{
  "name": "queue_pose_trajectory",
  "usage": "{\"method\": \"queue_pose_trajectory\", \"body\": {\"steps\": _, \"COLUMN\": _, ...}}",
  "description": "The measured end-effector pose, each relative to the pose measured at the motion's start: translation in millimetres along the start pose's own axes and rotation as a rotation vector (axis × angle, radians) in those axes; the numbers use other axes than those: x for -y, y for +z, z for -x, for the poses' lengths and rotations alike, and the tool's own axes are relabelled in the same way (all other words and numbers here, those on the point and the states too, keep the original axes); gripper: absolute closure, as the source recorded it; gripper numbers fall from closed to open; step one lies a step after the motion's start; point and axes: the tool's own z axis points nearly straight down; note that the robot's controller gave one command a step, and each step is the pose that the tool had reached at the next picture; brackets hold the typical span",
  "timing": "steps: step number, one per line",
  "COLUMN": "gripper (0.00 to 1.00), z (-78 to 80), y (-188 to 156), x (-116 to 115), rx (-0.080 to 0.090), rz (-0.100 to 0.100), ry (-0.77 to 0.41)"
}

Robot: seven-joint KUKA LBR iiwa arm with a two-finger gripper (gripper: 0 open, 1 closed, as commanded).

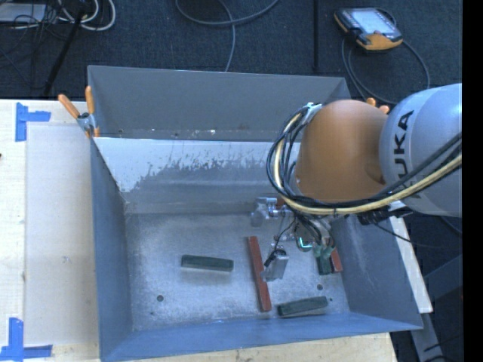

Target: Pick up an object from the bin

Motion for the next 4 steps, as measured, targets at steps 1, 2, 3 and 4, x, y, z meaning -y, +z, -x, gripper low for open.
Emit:
{"method": "queue_pose_trajectory", "body": {"steps": 1, "gripper": 0.0, "z": 1.6, "y": -3.4, "x": 0.3, "rx": 0.007, "rz": 0.0, "ry": 0.002}}
{"method": "queue_pose_trajectory", "body": {"steps": 2, "gripper": 0.0, "z": 4.3, "y": 70.8, "x": -44.5, "rx": 0.013, "rz": 0.001, "ry": -0.029}}
{"method": "queue_pose_trajectory", "body": {"steps": 3, "gripper": 0.0, "z": 20.7, "y": 85.5, "x": -69.6, "rx": 0.005, "rz": -0.002, "ry": -0.313}}
{"method": "queue_pose_trajectory", "body": {"steps": 4, "gripper": 0.0, "z": 26.8, "y": 75.3, "x": -71.1, "rx": 0.009, "rz": -0.001, "ry": -0.383}}
